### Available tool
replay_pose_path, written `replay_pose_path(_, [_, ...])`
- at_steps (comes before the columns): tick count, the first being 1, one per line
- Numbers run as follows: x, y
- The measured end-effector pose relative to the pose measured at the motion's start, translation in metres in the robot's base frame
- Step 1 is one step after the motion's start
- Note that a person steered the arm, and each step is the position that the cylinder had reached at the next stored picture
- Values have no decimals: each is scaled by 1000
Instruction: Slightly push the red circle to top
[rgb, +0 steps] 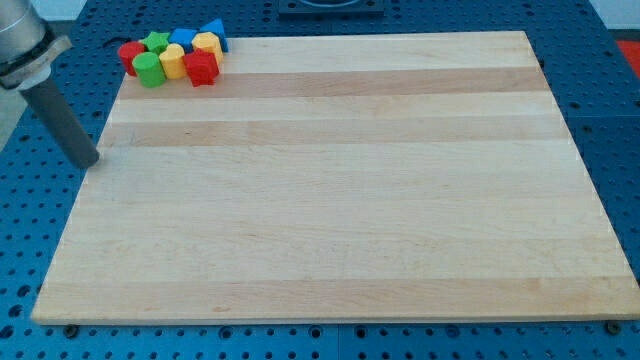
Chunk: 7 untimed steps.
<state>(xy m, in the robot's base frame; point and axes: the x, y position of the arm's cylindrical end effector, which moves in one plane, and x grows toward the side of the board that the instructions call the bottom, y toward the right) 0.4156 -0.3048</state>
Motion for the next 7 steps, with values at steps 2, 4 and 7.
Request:
replay_pose_path(2, [-84, 0])
replay_pose_path(4, [-96, 0])
replay_pose_path(7, [-134, 4])
